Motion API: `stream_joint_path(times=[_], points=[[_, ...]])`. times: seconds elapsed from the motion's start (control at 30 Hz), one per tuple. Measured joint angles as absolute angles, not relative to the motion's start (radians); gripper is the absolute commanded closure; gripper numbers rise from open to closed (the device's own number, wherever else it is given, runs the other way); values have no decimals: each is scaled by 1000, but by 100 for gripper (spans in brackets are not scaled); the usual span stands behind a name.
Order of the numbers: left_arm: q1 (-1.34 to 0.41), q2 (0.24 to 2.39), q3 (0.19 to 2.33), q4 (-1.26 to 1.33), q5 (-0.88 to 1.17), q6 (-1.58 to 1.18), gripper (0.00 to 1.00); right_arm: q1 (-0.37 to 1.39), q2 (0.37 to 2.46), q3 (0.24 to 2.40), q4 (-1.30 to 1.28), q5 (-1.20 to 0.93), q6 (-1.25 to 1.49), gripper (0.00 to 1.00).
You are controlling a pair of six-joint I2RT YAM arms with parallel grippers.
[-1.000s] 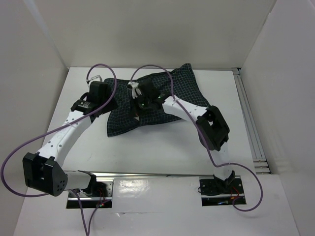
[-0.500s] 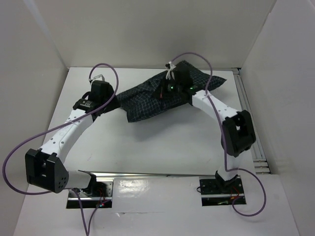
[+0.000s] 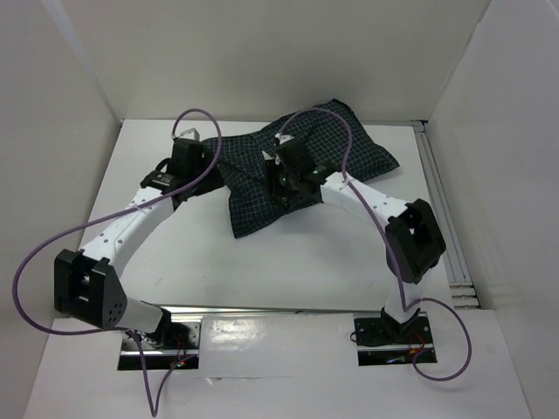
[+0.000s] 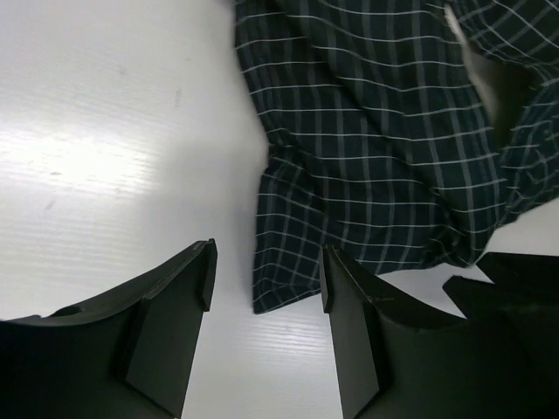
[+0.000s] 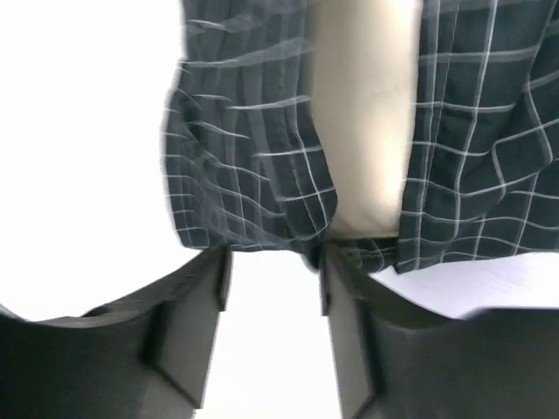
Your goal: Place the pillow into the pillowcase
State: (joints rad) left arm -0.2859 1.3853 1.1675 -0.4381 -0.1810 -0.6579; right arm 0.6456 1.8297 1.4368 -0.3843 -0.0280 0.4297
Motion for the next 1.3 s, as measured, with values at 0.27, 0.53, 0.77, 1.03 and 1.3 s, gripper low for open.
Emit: stream_joint_path(times=[0.27, 0.53, 0.77, 1.03, 1.3], points=[[-401, 1677, 1432, -397, -152, -627, 55, 657, 1773, 1568, -359, 213, 285, 42], [-408, 2009, 1785, -426, -132, -598, 94, 620, 1961, 1684, -338, 258, 235, 40], [-408, 2126, 1838, -475, -132, -579, 100, 592, 2091, 1710, -337, 264, 231, 47], [-402, 2168, 1893, -482, -126, -581, 100, 589, 2100, 1717, -308, 262, 243, 100], [-394, 2206, 1912, -473, -113, -598, 100, 572, 1943, 1660, -289, 15, 196, 100]])
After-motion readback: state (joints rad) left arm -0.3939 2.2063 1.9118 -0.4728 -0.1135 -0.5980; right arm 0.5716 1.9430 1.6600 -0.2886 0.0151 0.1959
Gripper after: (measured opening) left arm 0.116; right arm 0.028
